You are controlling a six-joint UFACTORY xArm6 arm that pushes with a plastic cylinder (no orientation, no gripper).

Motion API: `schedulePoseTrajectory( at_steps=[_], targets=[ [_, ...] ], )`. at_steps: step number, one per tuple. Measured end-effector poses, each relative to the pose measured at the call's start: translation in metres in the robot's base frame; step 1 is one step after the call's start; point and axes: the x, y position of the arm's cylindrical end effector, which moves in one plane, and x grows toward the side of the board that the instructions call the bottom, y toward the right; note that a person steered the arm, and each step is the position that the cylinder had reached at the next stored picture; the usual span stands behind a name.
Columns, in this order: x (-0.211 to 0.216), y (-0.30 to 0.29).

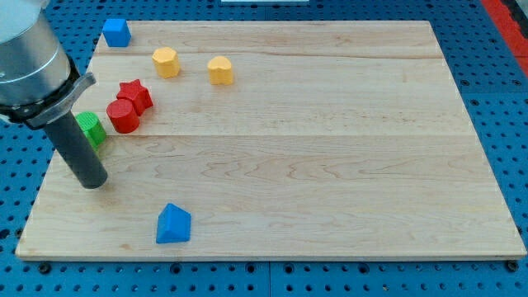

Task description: Move the green chair diagonally in between the red star and yellow hexagon

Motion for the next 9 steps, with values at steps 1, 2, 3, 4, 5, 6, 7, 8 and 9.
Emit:
schedulePoseTrajectory(
  at_steps=[1,2,3,4,5,6,7,8,9],
  targets=[
    [-0.002,-0.038],
    [-0.005,-0.052],
    [-0.007,-0.045],
    [-0.007,-0.027],
    [-0.018,-0.017],
    [-0.035,-0.018],
    [-0.055,-0.019],
    [-0.079,-0.019],
    [-0.101,-0.021]
  ],
)
